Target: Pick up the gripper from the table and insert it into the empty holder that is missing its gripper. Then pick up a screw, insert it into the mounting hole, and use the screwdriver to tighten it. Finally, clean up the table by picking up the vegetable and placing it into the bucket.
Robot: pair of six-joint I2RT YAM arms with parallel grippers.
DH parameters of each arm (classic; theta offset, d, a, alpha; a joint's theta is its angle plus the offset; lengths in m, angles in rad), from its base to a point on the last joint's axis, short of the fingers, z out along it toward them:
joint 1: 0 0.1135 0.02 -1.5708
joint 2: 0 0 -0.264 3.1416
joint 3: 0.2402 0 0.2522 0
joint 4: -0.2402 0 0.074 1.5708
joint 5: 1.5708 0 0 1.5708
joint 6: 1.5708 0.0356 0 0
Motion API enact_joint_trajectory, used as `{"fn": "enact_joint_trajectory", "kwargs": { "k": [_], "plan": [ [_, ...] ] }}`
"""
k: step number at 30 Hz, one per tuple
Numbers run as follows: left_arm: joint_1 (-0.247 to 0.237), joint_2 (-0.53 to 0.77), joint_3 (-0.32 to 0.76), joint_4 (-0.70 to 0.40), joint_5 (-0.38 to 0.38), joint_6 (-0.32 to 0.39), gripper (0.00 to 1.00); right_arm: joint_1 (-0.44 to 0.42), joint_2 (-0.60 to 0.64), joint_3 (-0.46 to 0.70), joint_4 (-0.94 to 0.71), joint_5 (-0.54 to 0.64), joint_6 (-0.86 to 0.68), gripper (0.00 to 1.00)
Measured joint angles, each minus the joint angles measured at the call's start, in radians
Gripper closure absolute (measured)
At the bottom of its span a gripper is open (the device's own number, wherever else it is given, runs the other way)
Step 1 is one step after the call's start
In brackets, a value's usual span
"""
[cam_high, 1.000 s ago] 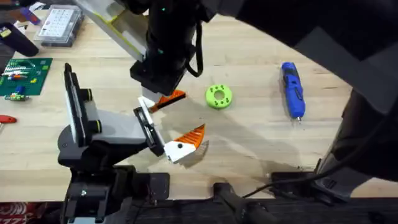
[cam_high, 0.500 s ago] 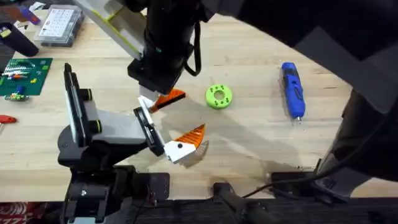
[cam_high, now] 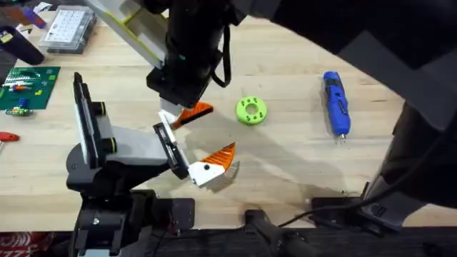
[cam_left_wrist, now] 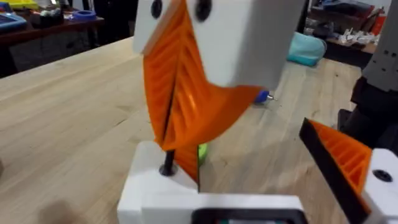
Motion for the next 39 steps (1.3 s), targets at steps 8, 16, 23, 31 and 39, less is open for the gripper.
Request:
{"fn": "enact_joint_trajectory", "kwargs": {
  "k": [8,16,23,31,39],
  "plan": [
    [0.0,0.0,0.0,0.0,0.0,0.0,0.011,0.0,0.0,0.0,0.0,0.0,0.0,0.991],
    [0.0,0.0,0.0,0.0,0.0,0.0,0.011,0.005,0.0,0.0,0.01,0.0,0.0,0.991],
    [0.0,0.0,0.0,0.0,0.0,-0.003,0.011,0.014,0.026,0.0,0.012,0.0,0.0,0.991],
    [0.0,0.002,0.0,-0.002,0.006,-0.018,0.011,0.013,0.036,0.0,0.005,0.0,0.0,0.991],
    [0.0,0.002,0.0,-0.002,0.007,-0.019,0.011,0.013,0.036,0.0,0.004,0.0,-0.002,0.991]
  ]
}}
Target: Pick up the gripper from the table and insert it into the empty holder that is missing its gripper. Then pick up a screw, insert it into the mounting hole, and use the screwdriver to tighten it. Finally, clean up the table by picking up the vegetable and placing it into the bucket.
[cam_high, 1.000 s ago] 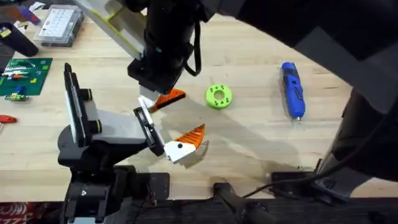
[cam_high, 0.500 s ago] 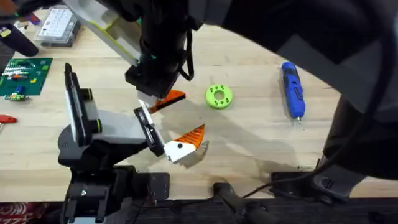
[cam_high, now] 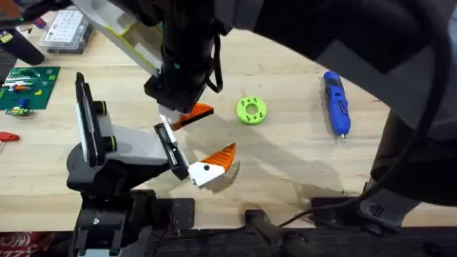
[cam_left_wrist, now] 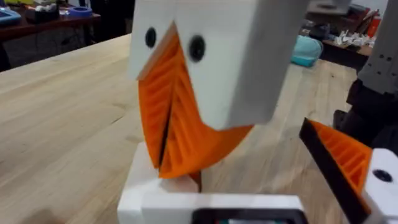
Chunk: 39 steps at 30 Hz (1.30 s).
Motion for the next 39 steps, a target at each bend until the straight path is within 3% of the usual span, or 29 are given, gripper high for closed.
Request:
{"fn": "enact_joint_trajectory", "kwargs": {
  "k": [20,21,27,30,39],
  "plan": [
    [0.0,0.0,0.0,0.0,0.0,0.0,0.011,0.0,0.0,0.0,0.0,0.0,-0.002,0.985],
    [0.0,0.0,0.0,0.0,-0.001,0.0,0.011,0.0,0.0,0.0,-0.001,0.0,-0.001,0.932],
    [0.003,0.0,0.0,0.001,-0.004,-0.003,0.011,-0.012,0.0,0.0,-0.013,0.03,-0.007,0.057],
    [0.003,0.0,0.0,0.001,-0.005,-0.003,0.011,-0.022,0.0,0.0,-0.013,0.034,-0.01,0.006],
    [0.003,0.0,0.0,0.002,-0.004,-0.003,0.011,-0.02,0.0,0.0,-0.012,0.035,-0.01,0.004]
  ]
}}
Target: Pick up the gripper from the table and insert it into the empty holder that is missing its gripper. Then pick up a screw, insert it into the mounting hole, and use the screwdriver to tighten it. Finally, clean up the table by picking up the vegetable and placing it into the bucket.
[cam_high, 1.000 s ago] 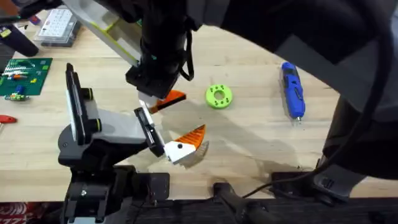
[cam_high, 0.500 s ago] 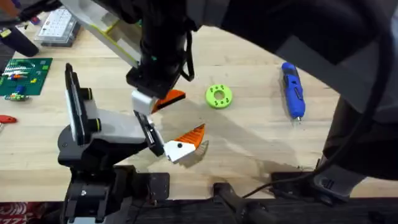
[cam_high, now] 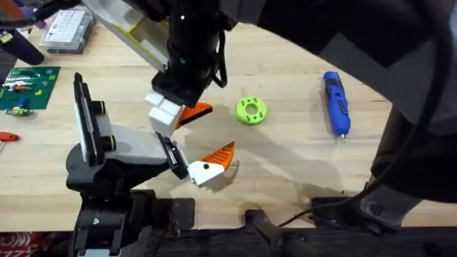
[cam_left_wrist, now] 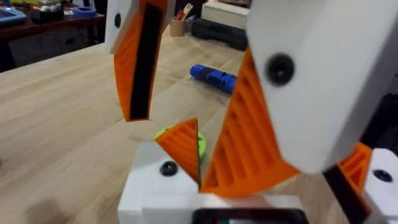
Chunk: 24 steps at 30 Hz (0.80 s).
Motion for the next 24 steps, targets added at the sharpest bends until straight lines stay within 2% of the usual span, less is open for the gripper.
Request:
{"fn": "enact_joint_trajectory", "kwargs": {
  "k": [24],
  "plan": [
    [-0.001,0.0,0.0,0.0,0.001,0.008,0.011,-0.018,-0.046,0.024,-0.043,0.026,0.0,0.004]
  ]
}}
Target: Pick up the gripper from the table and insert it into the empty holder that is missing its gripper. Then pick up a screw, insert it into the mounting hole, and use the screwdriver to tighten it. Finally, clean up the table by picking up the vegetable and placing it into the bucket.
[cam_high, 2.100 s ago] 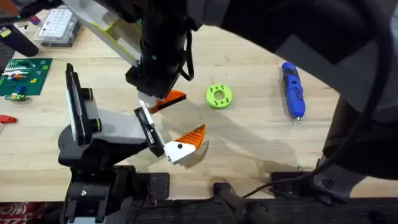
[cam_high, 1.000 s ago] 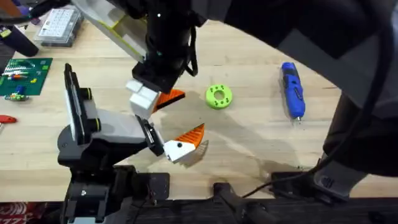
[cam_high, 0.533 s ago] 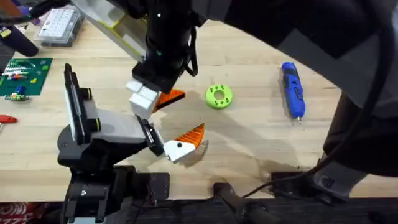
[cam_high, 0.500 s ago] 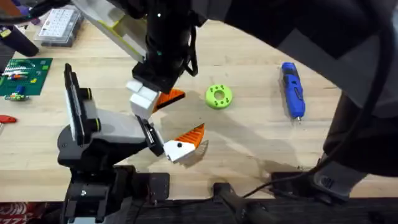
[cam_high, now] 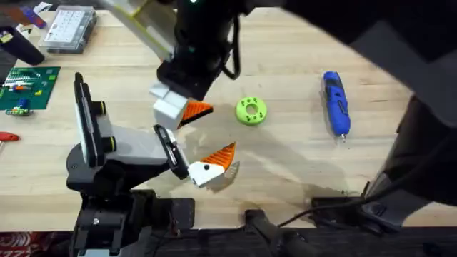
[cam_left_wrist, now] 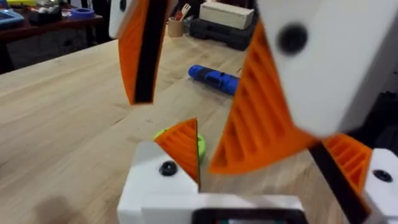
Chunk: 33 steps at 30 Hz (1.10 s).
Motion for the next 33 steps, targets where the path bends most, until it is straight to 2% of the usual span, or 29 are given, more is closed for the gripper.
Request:
{"fn": "enact_joint_trajectory", "kwargs": {
  "k": [15,33],
  "plan": [
    [0.0,0.0,0.0,0.0,0.0,0.003,0.011,-0.011,-0.026,0.009,-0.093,0.007,-0.003,0.004],
    [0.0,0.0,0.0,0.0,0.0,0.016,0.011,-0.011,-0.054,0.009,-0.118,0.007,-0.003,0.005]
  ]
}}
